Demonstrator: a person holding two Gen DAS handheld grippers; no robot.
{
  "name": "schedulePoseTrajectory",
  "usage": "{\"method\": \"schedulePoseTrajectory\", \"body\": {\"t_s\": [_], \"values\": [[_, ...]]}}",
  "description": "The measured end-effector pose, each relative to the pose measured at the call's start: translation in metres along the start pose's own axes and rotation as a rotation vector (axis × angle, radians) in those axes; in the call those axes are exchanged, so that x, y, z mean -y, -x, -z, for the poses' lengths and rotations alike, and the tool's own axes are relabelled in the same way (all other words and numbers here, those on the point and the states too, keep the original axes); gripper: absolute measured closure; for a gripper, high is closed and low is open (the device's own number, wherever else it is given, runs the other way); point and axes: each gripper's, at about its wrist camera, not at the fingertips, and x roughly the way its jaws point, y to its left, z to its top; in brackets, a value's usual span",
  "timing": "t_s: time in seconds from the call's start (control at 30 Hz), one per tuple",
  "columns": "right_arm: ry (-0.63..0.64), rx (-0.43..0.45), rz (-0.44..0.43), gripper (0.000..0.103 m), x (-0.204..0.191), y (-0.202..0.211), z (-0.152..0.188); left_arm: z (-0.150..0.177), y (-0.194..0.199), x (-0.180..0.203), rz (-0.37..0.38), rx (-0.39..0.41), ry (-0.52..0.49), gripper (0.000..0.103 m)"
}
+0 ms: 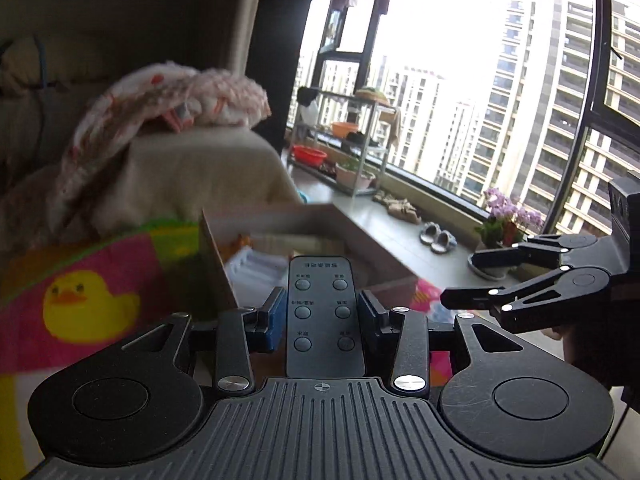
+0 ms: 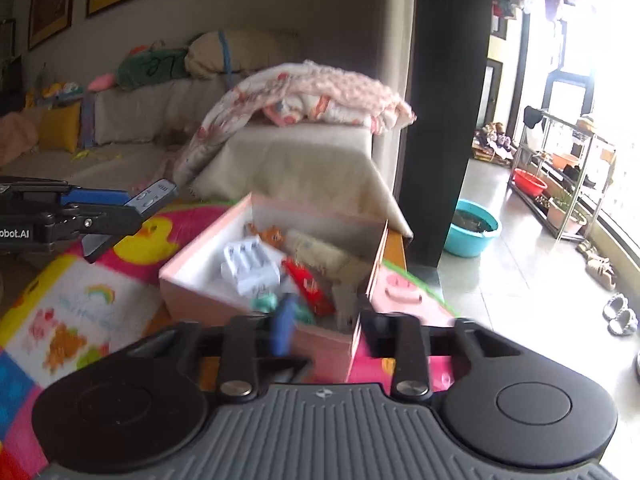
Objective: Organize rigid objects
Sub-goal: 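Carry the remote toward the pink box with left tool while right tool carries nozzle, then drop the black nozzle into the pink box with right tool while left tool drops remote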
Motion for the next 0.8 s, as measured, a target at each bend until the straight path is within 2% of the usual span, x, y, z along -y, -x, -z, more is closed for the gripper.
{"method": "schedulePoseTrajectory", "body": {"t_s": [0.1,0.2,0.27,0.43,0.47,0.57,0.6,0.8], "values": [[0.021,-0.067,0.000,0.022,-0.008,-0.012,0.026,0.040,-0.001,0.003,-0.029,-0.081,0.033,0.060],[-0.030,-0.136,-0.043,0.022,-0.018,-0.030,0.040,0.066,-0.002,0.004,-0.025,-0.142,0.072,0.060],[-0.078,-0.152,-0.060,0.022,-0.025,-0.043,0.043,0.075,-0.001,0.005,-0.021,-0.164,0.084,0.060],[-0.096,-0.142,-0.001,0.022,-0.041,-0.074,0.043,0.081,0.003,0.004,-0.032,-0.175,0.075,0.060],[-0.097,-0.149,0.003,0.024,-0.041,-0.077,0.043,0.082,0.003,0.003,-0.031,-0.174,0.079,0.060],[-0.077,-0.180,0.000,0.048,-0.042,-0.076,0.043,0.085,0.006,0.003,-0.025,-0.168,0.085,0.060],[-0.071,-0.186,-0.007,0.053,-0.041,-0.072,0.042,0.084,0.004,0.001,-0.019,-0.166,0.087,0.060],[-0.004,-0.149,-0.020,0.053,-0.042,-0.027,0.035,0.073,0.012,0.007,0.022,-0.112,0.072,0.060]]}}
